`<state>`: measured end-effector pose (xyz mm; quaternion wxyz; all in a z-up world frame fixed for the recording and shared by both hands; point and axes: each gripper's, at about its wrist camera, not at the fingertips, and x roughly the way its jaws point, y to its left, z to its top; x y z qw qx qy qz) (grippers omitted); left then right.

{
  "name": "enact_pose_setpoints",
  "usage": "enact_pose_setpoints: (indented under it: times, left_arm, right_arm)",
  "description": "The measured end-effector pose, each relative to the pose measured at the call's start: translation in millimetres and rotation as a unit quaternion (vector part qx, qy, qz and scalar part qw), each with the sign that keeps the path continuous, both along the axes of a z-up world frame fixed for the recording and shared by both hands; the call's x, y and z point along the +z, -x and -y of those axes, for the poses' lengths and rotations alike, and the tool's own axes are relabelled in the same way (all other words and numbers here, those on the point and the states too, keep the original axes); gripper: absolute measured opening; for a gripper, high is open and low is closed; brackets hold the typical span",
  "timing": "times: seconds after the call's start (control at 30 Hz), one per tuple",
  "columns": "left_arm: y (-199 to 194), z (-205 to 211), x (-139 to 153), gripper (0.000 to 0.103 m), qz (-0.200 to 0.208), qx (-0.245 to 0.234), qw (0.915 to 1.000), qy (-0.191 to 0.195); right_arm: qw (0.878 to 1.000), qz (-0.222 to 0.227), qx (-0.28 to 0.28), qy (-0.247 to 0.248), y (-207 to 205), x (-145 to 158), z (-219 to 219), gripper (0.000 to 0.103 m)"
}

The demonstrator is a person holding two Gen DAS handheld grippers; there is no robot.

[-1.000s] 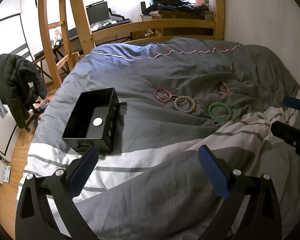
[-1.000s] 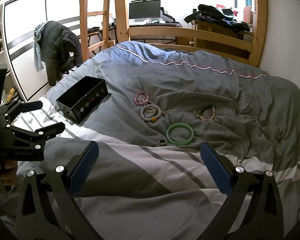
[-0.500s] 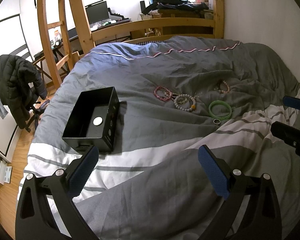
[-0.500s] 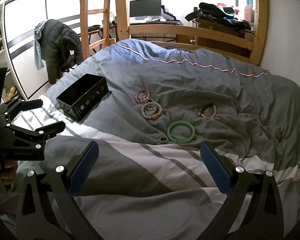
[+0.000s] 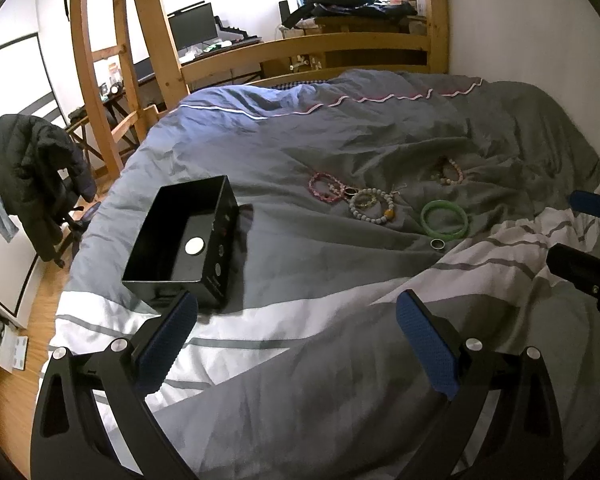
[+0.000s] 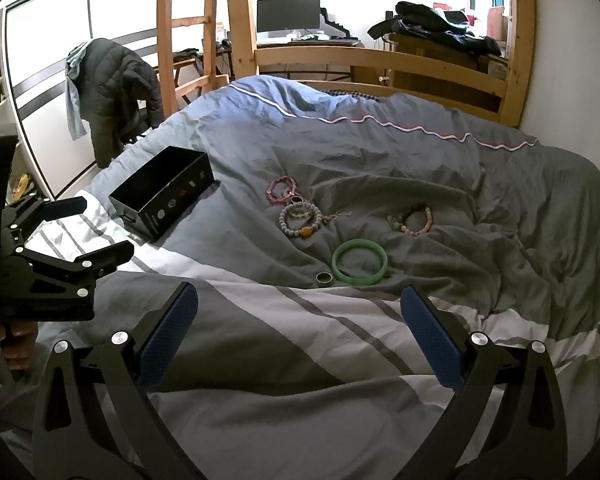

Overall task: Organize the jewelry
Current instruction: 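Grasp the pink braided bracelet with the left tool while the right tool grasps the white bead bracelet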

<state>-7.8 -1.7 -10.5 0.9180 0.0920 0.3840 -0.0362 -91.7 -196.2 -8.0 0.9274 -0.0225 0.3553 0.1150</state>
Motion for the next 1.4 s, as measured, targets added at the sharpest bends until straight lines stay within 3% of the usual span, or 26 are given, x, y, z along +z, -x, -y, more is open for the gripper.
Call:
enact_pose_setpoints:
  times: [0.57, 0.93, 1.17, 1.4]
  left_arm:
    - [-65.5, 23.4, -10.8, 0.098, -0.007, -0.032, 0.9994, 0.010]
    - [-122.8, 36.9, -43.7, 0.094, -0.040, -0.047, 0.9979, 0.022]
    - [-181.2, 44.4, -60.8, 0.088, -0.050, -0.056, 0.9964, 0.038]
    - [-247.5, 43.5, -92.4, 0.088, -0.066, -0.049, 0.9954, 0.050]
  right_arm:
    - [0.999, -0.029, -0.032, 0.008, -56.5, -14.7, 29.3, 0.100]
    - [0.996, -0.062, -0.055, 0.016, -110.4, -41.2, 45.9, 0.100]
    - [0.994, -0.093, -0.054, -0.013, -159.4, -66.1, 52.2, 0.100]
    - [0.991, -0.119, 0.023, -0.049, -207.1, -96.3, 21.6, 0.078]
